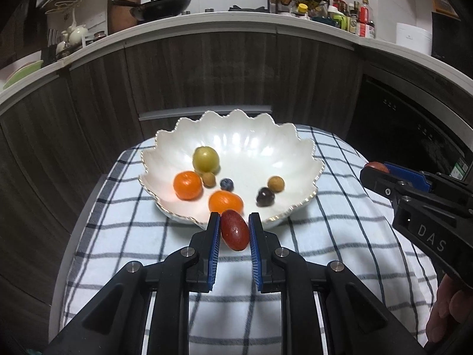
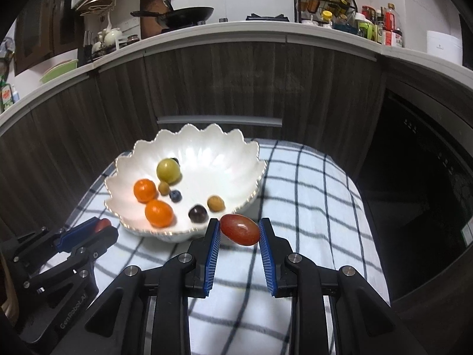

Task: Organize fruits
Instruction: 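Carry the red oval fruit with the left gripper while the right carries its red fruit to the bowl, then open the left gripper over the bowl while the right releases its red fruit there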

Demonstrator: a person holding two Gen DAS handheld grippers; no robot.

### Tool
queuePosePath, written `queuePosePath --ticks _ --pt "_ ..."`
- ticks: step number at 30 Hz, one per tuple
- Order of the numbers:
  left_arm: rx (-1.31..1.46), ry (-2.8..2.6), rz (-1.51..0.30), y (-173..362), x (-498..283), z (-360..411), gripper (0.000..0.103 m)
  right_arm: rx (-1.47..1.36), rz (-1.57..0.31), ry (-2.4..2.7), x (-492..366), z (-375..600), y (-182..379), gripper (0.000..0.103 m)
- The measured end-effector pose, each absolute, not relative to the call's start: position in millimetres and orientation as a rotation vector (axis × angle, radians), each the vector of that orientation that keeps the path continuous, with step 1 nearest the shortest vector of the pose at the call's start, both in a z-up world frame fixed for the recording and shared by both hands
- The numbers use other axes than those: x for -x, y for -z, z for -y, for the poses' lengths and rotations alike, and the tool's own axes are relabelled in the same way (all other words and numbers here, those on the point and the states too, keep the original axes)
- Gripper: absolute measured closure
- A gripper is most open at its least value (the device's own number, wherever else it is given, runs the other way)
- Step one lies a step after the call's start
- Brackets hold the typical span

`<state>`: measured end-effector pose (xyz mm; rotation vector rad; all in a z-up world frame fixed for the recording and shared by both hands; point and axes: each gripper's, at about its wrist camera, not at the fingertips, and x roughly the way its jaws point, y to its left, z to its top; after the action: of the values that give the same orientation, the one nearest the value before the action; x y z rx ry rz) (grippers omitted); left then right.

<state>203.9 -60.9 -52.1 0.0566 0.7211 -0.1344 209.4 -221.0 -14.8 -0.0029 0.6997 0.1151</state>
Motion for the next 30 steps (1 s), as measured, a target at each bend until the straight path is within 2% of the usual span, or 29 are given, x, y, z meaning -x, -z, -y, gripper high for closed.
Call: queuePosePath --ticks 16,30 --pt "-0.043 0.101 -0.726 51 -253 38 0.083 0.031 -0.664 -0.118 -262 201 2 0.075" --pt "-0.021 0.078 -0.767 73 -294 21 0.083 0.051 -0.696 -0.142 -316 185 19 0.075"
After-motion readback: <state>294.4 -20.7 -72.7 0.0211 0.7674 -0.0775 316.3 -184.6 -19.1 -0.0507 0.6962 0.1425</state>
